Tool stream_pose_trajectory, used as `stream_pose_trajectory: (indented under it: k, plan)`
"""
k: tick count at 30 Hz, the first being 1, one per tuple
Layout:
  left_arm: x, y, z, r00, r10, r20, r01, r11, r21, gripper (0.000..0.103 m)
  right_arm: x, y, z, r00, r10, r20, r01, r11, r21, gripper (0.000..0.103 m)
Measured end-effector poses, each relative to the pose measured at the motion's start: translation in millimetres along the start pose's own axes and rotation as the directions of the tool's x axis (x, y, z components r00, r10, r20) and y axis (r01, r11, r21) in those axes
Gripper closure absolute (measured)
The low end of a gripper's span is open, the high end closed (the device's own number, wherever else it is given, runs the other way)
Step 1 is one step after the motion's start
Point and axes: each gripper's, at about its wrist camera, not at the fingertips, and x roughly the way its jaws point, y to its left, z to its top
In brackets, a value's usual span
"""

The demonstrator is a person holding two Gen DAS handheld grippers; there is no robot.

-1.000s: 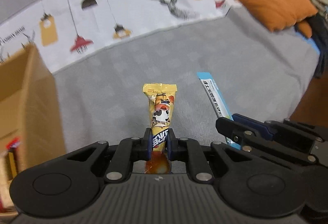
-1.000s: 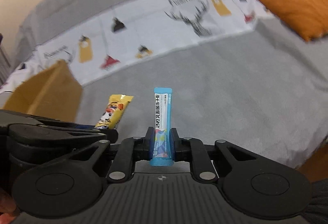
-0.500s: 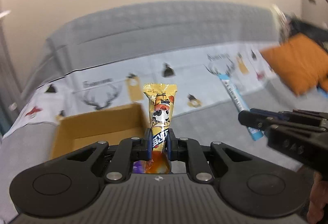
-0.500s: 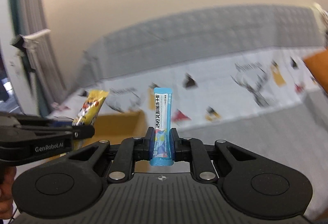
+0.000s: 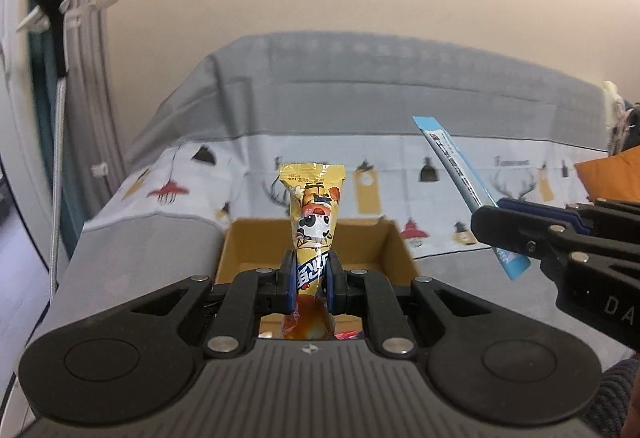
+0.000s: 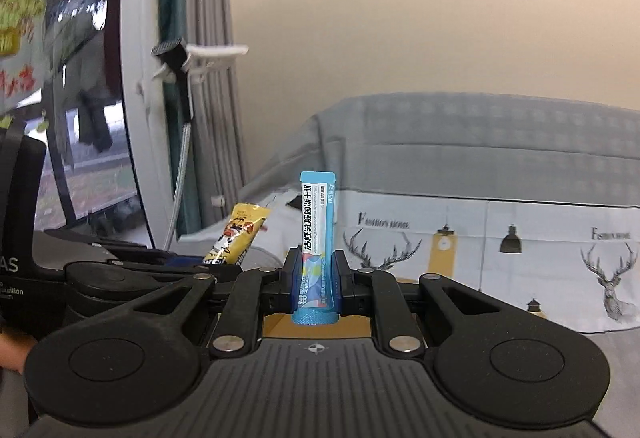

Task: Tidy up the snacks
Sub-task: 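Carry the yellow candy and blue stick into the box and open both tools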

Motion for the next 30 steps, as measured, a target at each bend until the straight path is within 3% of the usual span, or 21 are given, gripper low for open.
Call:
stream_pose_trajectory:
  k: [5, 8, 12, 16, 20, 25, 26, 27, 29, 30]
  plan:
    - [37.8, 14.1, -23.8, 0.997, 0.038, -0.067, -0.037, 0.999, 0.017, 0.088, 43.5, 7.4, -25.0, 0.995, -0.030, -0.093, 0.028, 0.999, -0.029, 0.086]
    - [68.7, 22.3, -43.2, 0.988, 0.034, -0.151, -0.034, 0.999, 0.001, 0.088, 72.3, -0.3, -51.4, 0.983, -0.047, -0.179, 0.045, 0.999, -0.015, 0.086]
    - [104.3, 27.9, -73.7, 0.962, 0.027, -0.271, -0.034, 0.999, -0.021, 0.088, 104.8, -5.8, -86.1, 0.951, -0.042, -0.306, 0.051, 0.998, 0.020, 0.086]
    - [118.8, 26.6, -101.1, 0.942, 0.049, -0.331, -0.053, 0.999, -0.002, 0.088, 123.8, -6.9, -115.2, 0.913, -0.022, -0.408, 0.055, 0.996, 0.071, 0.086]
    - [116.7, 30.4, -108.7, 0.938, 0.052, -0.342, -0.060, 0.998, -0.013, 0.088, 128.1, -9.7, -128.0, 0.895, -0.013, -0.446, 0.063, 0.993, 0.096, 0.086]
    - [104.3, 29.6, -96.4, 0.947, 0.038, -0.320, -0.049, 0.998, -0.026, 0.088, 121.4, -12.1, -125.0, 0.895, -0.022, -0.445, 0.083, 0.989, 0.119, 0.079]
    - [98.9, 27.8, -93.8, 0.949, 0.034, -0.313, -0.044, 0.999, -0.024, 0.084, 118.9, -12.6, -122.5, 0.896, -0.017, -0.444, 0.081, 0.989, 0.124, 0.068]
    - [92.3, 25.2, -90.7, 0.951, 0.032, -0.306, -0.040, 0.999, -0.020, 0.067, 115.9, -11.4, -120.0, 0.897, -0.020, -0.442, 0.083, 0.989, 0.125, 0.053]
    - [79.3, 19.1, -84.4, 0.958, 0.043, -0.285, -0.050, 0.999, -0.016, 0.041, 107.1, -10.2, -114.7, 0.908, -0.029, -0.419, 0.090, 0.988, 0.126, 0.042]
    - [72.6, 16.6, -82.6, 0.960, 0.069, -0.273, -0.075, 0.997, -0.011, 0.039, 102.2, -9.4, -111.5, 0.909, -0.035, -0.415, 0.100, 0.986, 0.134, 0.043]
